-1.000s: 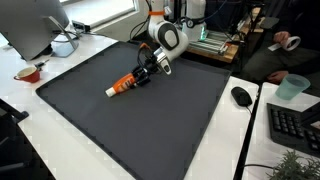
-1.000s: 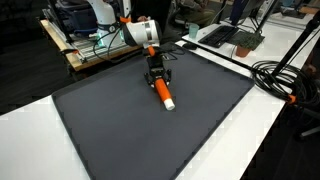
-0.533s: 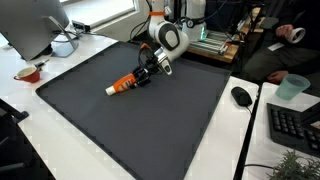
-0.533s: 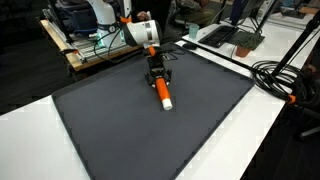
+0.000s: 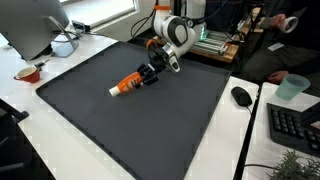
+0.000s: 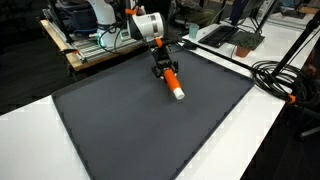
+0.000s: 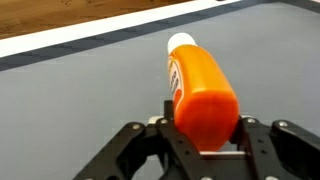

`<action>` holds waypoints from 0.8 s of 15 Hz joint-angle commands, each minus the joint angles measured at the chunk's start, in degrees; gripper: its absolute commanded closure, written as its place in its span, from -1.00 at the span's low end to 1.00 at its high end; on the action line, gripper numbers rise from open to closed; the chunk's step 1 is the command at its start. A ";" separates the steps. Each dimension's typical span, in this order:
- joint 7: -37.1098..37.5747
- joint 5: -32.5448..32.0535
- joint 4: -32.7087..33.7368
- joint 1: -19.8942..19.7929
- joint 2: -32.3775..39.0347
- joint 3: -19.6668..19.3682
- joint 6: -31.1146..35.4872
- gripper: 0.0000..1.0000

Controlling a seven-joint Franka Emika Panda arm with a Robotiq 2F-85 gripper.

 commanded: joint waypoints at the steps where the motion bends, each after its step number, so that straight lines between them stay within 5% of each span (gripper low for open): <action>1: 1.80 0.00 -4.31 4.24 -6.52 -4.76 2.57 0.57; 8: 2.94 0.00 -8.80 7.54 -17.20 -8.61 7.23 0.57; 9: 0.74 0.00 -9.57 0.31 -18.96 -2.26 6.27 0.57; 11: 0.93 0.08 -10.28 -1.92 -20.87 -1.03 7.44 0.57; 12: 1.38 0.05 -7.87 -2.36 -16.92 0.63 5.87 0.07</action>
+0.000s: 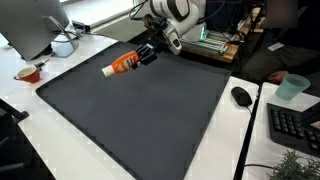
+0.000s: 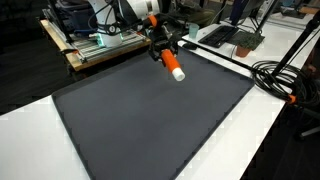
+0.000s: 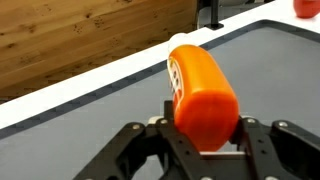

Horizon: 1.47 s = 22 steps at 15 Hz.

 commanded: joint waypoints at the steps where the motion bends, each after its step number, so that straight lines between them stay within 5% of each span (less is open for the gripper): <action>1: -0.78 0.07 -0.55 -5.02 -1.10 4.38 -0.17 0.07; 6: -0.77 0.08 -1.46 -5.94 -2.38 4.80 0.08 0.07; 7: -0.54 0.09 -1.29 -5.78 -1.69 4.88 -1.64 0.57; 20: -0.79 0.11 2.10 -9.05 7.26 7.98 -5.73 0.57; 21: -0.67 0.10 1.18 -9.07 6.51 8.15 -5.37 0.07; 22: -0.67 0.10 1.42 -9.09 6.88 8.22 -5.37 0.07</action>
